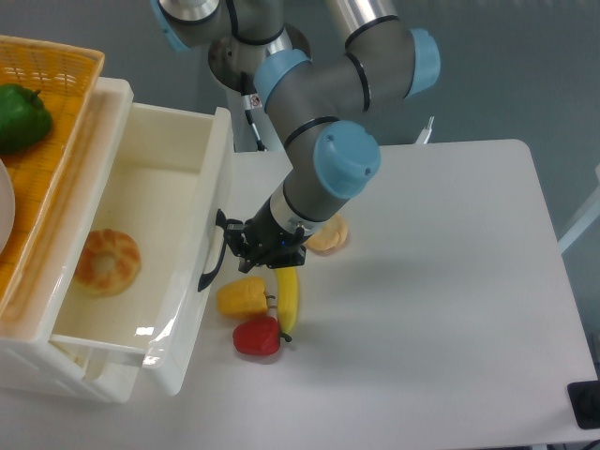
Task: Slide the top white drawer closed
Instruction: 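Press the gripper against the drawer front beside its black handle, then push the drawer front inward into the white cabinet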
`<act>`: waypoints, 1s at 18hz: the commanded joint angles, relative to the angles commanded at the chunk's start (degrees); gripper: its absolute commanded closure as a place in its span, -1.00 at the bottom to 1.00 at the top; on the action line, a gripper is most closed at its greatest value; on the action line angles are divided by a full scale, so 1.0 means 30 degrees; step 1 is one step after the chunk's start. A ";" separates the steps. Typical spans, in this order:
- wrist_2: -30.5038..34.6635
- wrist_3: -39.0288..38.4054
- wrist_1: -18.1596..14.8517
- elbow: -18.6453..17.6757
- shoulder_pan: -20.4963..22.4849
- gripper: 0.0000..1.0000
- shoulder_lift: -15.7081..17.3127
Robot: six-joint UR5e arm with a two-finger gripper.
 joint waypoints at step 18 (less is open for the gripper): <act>-0.1646 0.0029 -0.1498 0.0001 -0.0497 1.00 0.0850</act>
